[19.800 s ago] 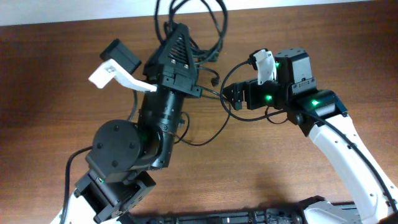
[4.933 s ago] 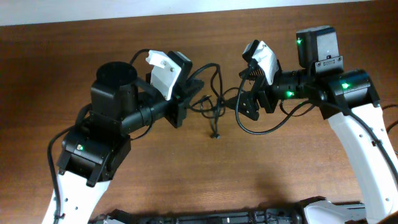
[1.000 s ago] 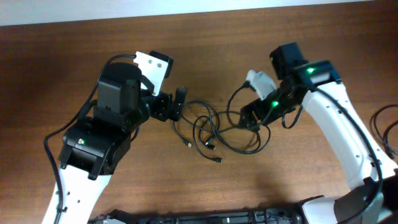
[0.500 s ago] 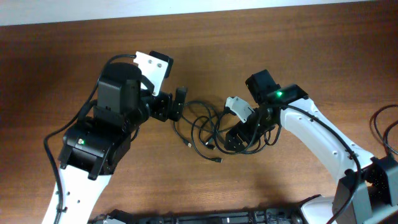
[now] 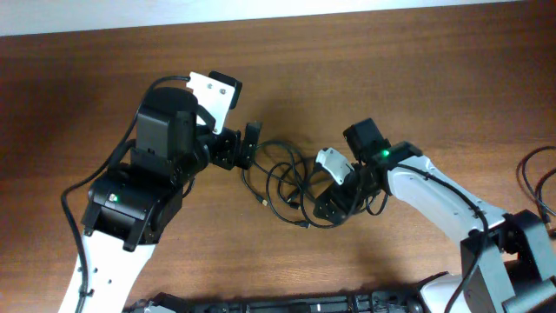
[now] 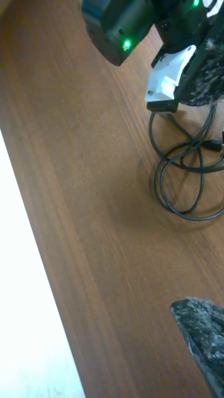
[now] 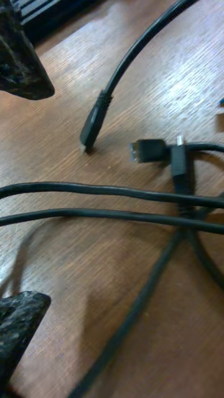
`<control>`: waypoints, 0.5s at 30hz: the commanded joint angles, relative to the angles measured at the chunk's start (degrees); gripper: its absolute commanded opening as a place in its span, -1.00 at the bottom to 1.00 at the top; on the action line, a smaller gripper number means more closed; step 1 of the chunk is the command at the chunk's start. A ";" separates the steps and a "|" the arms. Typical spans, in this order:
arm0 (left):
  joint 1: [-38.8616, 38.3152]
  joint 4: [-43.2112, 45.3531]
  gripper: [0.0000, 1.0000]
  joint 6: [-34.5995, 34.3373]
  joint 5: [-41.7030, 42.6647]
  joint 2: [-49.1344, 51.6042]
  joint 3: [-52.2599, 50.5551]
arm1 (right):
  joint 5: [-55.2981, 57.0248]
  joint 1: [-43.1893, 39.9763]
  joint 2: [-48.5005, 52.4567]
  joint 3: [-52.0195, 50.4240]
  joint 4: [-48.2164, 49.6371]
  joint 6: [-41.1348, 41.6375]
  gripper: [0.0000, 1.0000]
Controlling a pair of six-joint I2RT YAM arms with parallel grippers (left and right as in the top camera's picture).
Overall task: Untangle cables
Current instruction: 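Lower the right gripper onto the cable pile and grasp a cable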
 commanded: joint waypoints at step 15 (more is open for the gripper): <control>0.35 -0.02 0.98 -0.57 -0.42 0.02 0.90 | 0.57 0.26 0.17 -3.52 0.20 -1.31 -0.17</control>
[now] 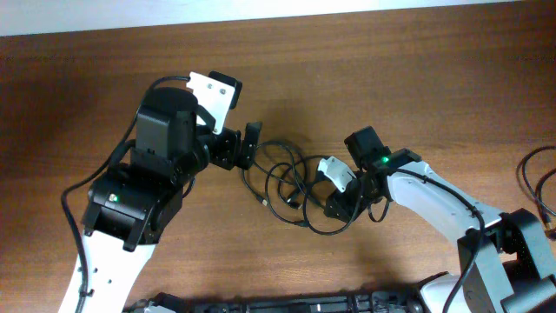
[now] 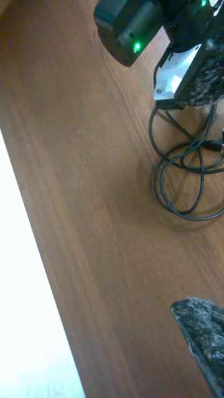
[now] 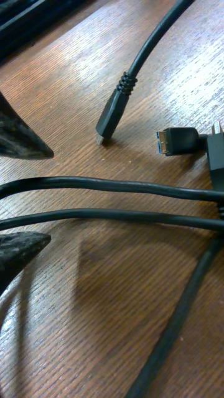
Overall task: Untangle cables
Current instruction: 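Lower the right gripper onto the cable pile and grasp a cable, then lift the grasped cable with the right gripper up and rightward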
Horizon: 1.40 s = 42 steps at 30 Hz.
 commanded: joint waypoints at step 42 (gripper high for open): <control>0.33 -0.02 0.98 -0.59 -0.44 0.02 0.90 | 10.71 -2.27 -1.92 46.53 -29.83 13.18 -0.92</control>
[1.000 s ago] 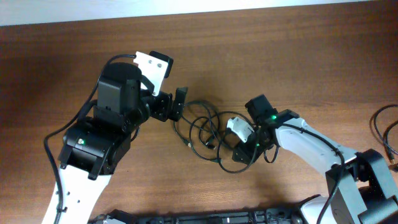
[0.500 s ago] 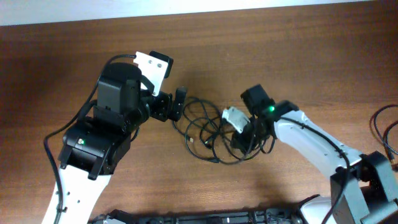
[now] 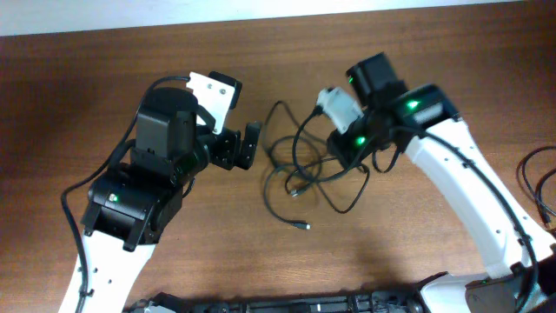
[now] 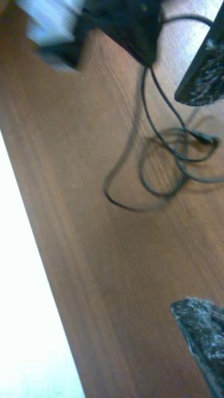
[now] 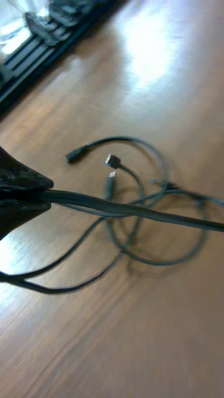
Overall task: Untangle cables
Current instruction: 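Lift the grasped cable with the right gripper up and rightward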
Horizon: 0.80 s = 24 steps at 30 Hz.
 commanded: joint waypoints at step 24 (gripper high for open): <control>0.33 0.09 0.98 -0.57 -0.42 0.02 0.90 | -6.43 -4.85 -1.64 40.44 11.58 15.76 -0.92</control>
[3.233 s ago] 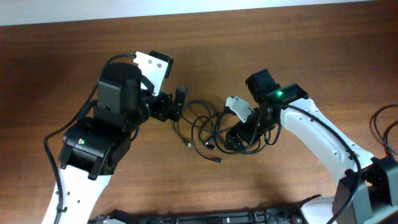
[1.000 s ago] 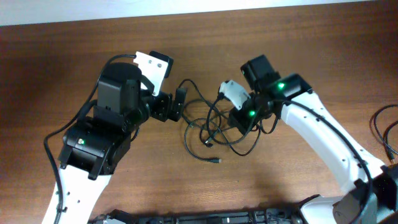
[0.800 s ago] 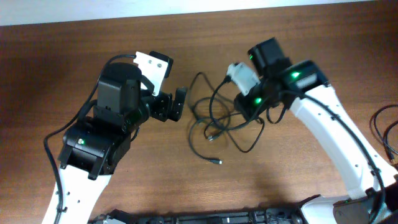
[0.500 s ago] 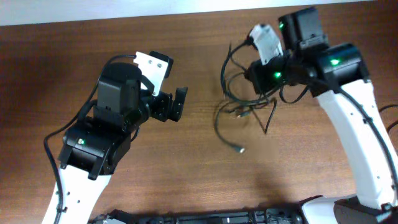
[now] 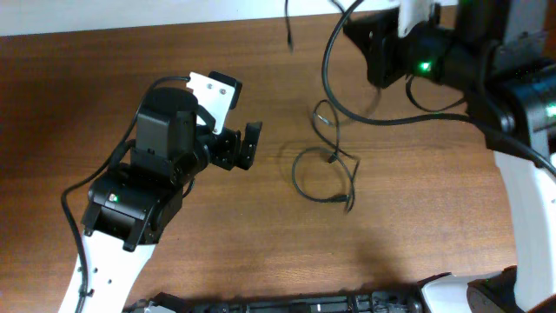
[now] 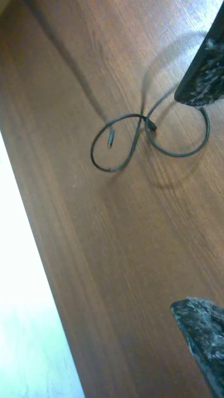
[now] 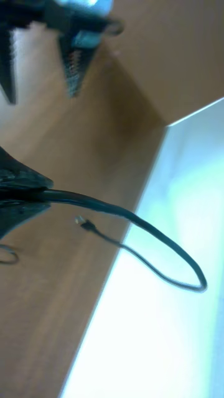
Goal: Untangle cables
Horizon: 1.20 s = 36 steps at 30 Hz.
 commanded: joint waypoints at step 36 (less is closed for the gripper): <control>0.33 0.09 0.98 -0.57 -0.42 0.02 0.90 | 42.01 -0.02 6.21 4.59 -27.02 -1.40 -0.92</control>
